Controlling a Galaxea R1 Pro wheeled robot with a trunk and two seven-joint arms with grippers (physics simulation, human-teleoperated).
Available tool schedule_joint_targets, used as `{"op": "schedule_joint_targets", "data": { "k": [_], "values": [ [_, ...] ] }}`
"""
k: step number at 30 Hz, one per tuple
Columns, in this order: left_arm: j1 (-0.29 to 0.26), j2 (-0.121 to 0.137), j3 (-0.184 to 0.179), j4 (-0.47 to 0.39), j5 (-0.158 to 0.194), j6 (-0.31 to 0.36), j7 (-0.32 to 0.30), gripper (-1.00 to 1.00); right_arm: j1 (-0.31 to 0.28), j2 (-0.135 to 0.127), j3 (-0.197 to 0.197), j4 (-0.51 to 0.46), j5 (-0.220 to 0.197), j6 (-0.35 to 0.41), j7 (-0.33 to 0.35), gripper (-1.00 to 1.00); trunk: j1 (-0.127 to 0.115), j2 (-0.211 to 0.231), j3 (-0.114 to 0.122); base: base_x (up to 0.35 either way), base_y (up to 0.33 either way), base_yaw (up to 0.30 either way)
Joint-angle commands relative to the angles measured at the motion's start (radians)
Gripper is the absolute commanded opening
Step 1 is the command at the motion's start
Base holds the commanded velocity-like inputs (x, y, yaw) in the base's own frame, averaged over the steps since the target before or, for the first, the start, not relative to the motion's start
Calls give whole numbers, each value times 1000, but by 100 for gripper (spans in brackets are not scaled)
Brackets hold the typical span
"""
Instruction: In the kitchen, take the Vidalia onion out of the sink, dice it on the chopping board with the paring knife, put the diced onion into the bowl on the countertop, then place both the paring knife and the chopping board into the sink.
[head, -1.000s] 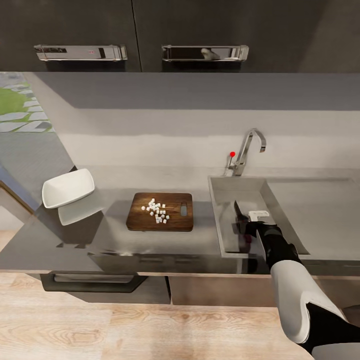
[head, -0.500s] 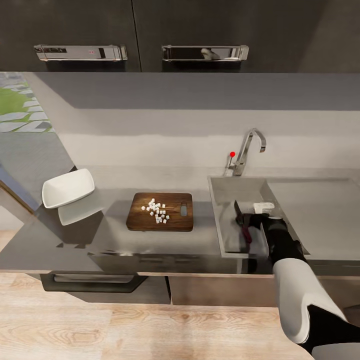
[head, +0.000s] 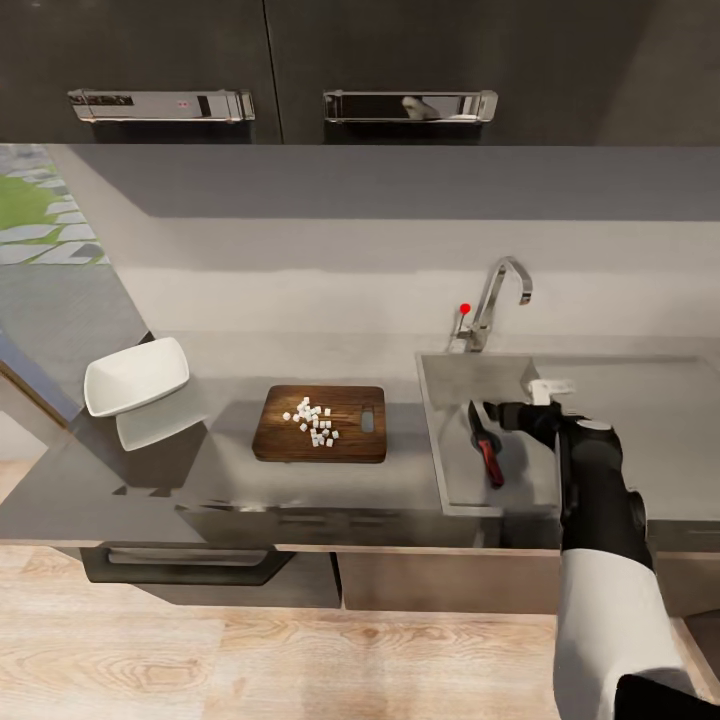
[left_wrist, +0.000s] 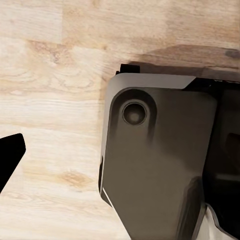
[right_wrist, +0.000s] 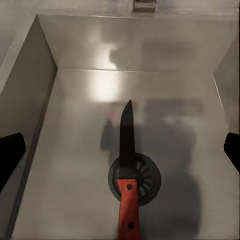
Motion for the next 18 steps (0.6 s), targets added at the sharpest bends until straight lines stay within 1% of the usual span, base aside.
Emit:
{"op": "schedule_joint_targets", "data": {
  "k": [1,2,5,8,13,18],
  "values": [
    [0,1,-9,-2,9,2,7,100,22,15,-3,-45,11,2,11,100,1,-2,-2,0,0,0],
    [0,1,-9,-2,9,2,7,100,34,23,-3,-66,11,2,12,100,1,-2,-2,0,0,0],
    [0,2,-9,-2,9,2,7,100,99,64,-4,-188,11,2,13,100,1,-2,-2,0,0,0],
    [0,2,-9,-3,9,2,7,100,123,79,-4,-237,11,2,19,100,1,-2,-2,0,0,0],
    [0,3,-9,-3,9,2,7,100,135,85,-5,-257,11,3,43,100,1,-2,-2,0,0,0],
    [0,5,-9,-3,9,3,7,100,137,86,-6,-258,12,7,50,100,1,-2,-2,0,17,0]
  ]
}}
